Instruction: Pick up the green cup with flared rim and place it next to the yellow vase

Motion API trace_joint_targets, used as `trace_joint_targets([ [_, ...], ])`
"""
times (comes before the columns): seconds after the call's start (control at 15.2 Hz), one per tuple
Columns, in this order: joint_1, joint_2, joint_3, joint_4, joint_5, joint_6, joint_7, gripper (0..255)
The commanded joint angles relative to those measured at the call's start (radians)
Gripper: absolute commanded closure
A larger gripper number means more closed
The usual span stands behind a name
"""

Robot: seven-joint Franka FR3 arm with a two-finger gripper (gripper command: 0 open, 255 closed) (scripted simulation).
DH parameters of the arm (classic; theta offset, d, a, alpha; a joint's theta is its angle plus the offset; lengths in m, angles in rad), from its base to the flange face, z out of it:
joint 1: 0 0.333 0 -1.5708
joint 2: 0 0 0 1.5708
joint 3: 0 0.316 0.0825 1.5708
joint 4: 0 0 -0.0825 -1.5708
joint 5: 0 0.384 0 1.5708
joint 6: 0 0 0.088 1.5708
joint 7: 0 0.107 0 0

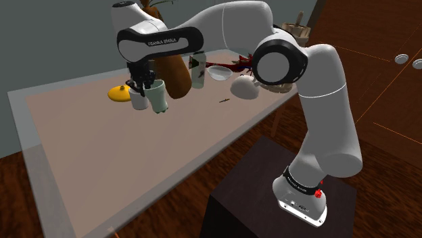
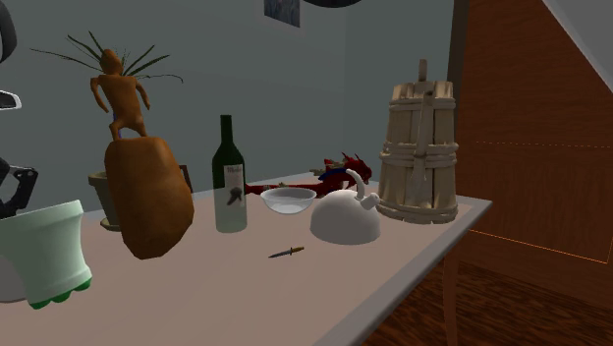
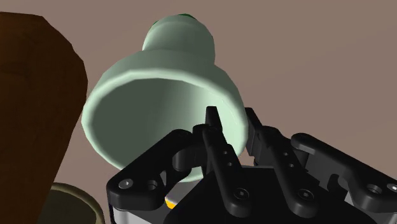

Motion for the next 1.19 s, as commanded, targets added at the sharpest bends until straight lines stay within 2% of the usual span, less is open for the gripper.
trace_joint_targets([
  [0.0,0.001,0.002,0.0,-0.025,-0.001,0.027,0.005,255],
  [0.53,0.001,0.003,0.0,-0.029,-0.002,0.033,0.006,255],
  [0.59,0.001,0.003,0.0,-0.029,-0.002,0.033,0.006,0],
  [0.92,0.001,0.003,0.0,-0.029,-0.002,0.033,0.006,0],
  [1.12,0.009,-0.013,0.002,0.044,0.001,-0.057,0.002,0],
])
